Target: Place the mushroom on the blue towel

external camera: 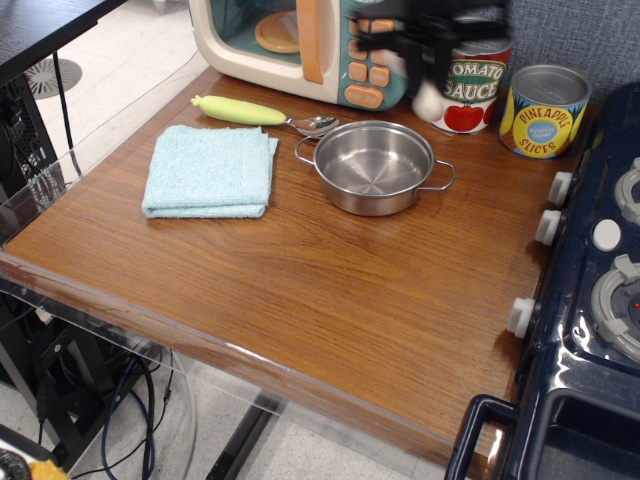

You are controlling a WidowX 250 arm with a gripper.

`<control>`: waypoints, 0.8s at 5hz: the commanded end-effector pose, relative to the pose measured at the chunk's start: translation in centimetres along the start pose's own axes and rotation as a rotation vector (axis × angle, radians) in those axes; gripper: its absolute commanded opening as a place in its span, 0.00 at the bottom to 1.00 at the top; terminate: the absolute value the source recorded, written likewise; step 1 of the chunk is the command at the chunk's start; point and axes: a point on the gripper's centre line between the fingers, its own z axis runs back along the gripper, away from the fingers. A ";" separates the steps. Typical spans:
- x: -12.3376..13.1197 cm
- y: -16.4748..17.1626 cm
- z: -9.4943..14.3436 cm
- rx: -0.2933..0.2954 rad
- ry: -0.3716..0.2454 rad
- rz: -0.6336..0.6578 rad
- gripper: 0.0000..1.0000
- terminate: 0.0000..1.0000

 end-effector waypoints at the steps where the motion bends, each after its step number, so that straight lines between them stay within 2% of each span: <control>1: 0.3 8.3 1.5 0.088 -0.027 0.274 0.00 0.00; 2: 0.2 11.4 0.6 0.141 -0.056 0.422 0.00 0.00; 3: -0.9 13.4 -0.8 0.178 -0.047 0.562 0.00 0.00; 4: -1.5 14.1 -2.3 0.235 -0.057 0.597 0.00 0.00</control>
